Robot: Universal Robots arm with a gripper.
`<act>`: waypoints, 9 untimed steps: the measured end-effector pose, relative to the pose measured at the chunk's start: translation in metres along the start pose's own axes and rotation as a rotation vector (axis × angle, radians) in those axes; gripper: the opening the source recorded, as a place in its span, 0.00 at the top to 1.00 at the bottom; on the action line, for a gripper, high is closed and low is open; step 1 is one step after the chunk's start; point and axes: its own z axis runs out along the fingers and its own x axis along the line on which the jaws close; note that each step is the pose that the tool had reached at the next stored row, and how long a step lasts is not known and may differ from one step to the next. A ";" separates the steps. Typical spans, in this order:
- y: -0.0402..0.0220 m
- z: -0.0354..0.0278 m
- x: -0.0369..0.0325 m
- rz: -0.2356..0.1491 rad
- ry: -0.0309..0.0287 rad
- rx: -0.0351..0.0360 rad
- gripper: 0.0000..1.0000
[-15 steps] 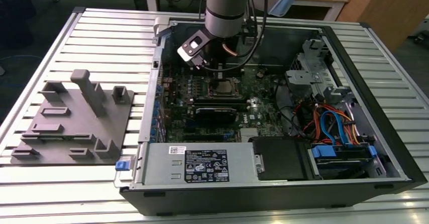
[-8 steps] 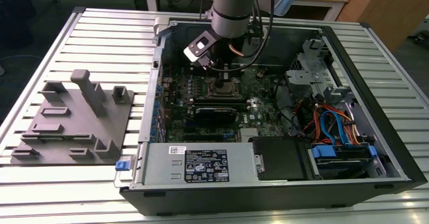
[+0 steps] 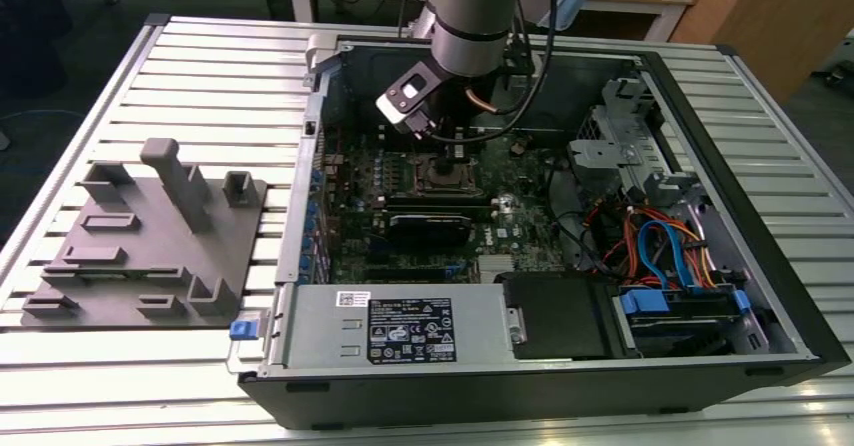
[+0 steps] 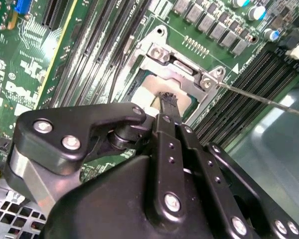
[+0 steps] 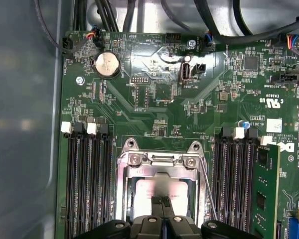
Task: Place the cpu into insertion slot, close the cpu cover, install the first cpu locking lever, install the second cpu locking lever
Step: 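Close the cpu cover, then install the first cpu locking lever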
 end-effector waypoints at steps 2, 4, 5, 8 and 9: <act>0.0005 0.0000 0.0000 0.000 -0.0001 0.0000 0.90; 0.0010 -0.0001 0.0000 0.000 -0.0001 0.0001 0.90; 0.0010 0.0000 0.0000 0.000 -0.0001 0.0000 0.90; 0.0011 -0.0001 0.0000 0.000 -0.0001 0.0000 0.90; 0.0012 -0.0001 0.0000 0.000 -0.0001 0.0001 0.90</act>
